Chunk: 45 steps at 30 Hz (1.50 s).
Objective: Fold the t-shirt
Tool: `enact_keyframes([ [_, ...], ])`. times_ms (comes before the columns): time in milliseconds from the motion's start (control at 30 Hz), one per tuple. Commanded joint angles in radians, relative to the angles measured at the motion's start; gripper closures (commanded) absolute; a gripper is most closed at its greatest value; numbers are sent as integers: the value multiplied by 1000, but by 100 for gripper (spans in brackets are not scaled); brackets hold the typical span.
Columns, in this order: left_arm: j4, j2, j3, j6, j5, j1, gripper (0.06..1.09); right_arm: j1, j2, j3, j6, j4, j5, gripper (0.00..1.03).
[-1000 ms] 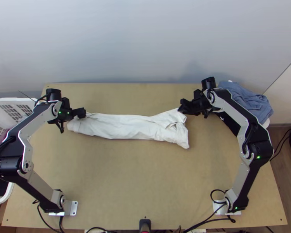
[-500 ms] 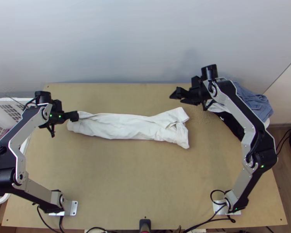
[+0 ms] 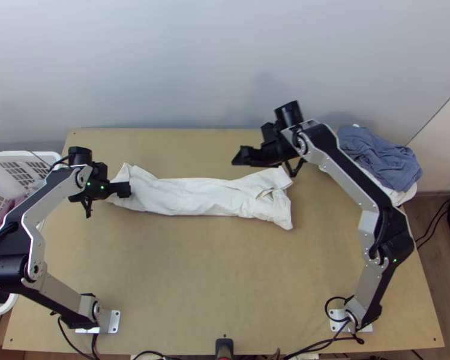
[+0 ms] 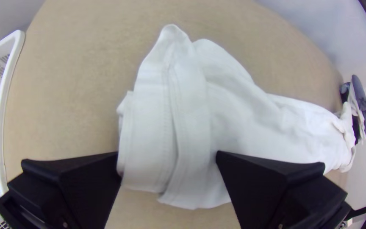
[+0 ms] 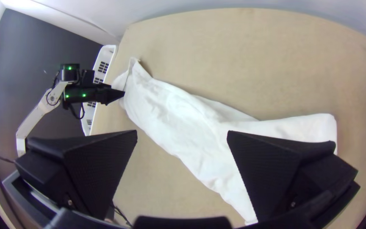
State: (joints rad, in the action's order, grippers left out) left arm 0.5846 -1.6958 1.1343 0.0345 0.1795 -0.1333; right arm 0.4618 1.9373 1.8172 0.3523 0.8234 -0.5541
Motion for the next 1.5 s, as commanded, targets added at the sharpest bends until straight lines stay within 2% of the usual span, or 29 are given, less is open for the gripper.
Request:
enact_keyframes([
  [0, 18, -47, 12, -2, 0, 20, 11, 81, 28, 14, -15, 5, 2, 4],
  [133, 37, -81, 21, -1, -2, 27, 13, 123, 51, 11, -19, 6, 2, 4],
  [233, 43, -88, 19, -2, -2, 34, 27, 138, 80, 4, -29, 6, 2, 4],
  [300, 43, -88, 16, -5, -2, 38, 43, 144, 104, 1, -38, 5, 2, 4],
  [433, -26, -62, -30, 7, -5, 44, 87, 149, 160, 22, -55, 5, 0, 4],
  [533, -48, -45, -44, 18, -5, 47, 105, 149, 192, 45, -55, 5, 0, 4],
  [800, -8, 18, -33, 2, -3, 55, 104, 178, 246, 47, -61, 5, 2, 4],
  [1200, 98, 147, 79, -48, 9, 66, 104, 166, 330, -73, -113, -36, 10, 4],
  [1467, 130, 180, 113, -62, 14, 34, 104, 84, 121, 13, -64, -15, -10, 4],
])
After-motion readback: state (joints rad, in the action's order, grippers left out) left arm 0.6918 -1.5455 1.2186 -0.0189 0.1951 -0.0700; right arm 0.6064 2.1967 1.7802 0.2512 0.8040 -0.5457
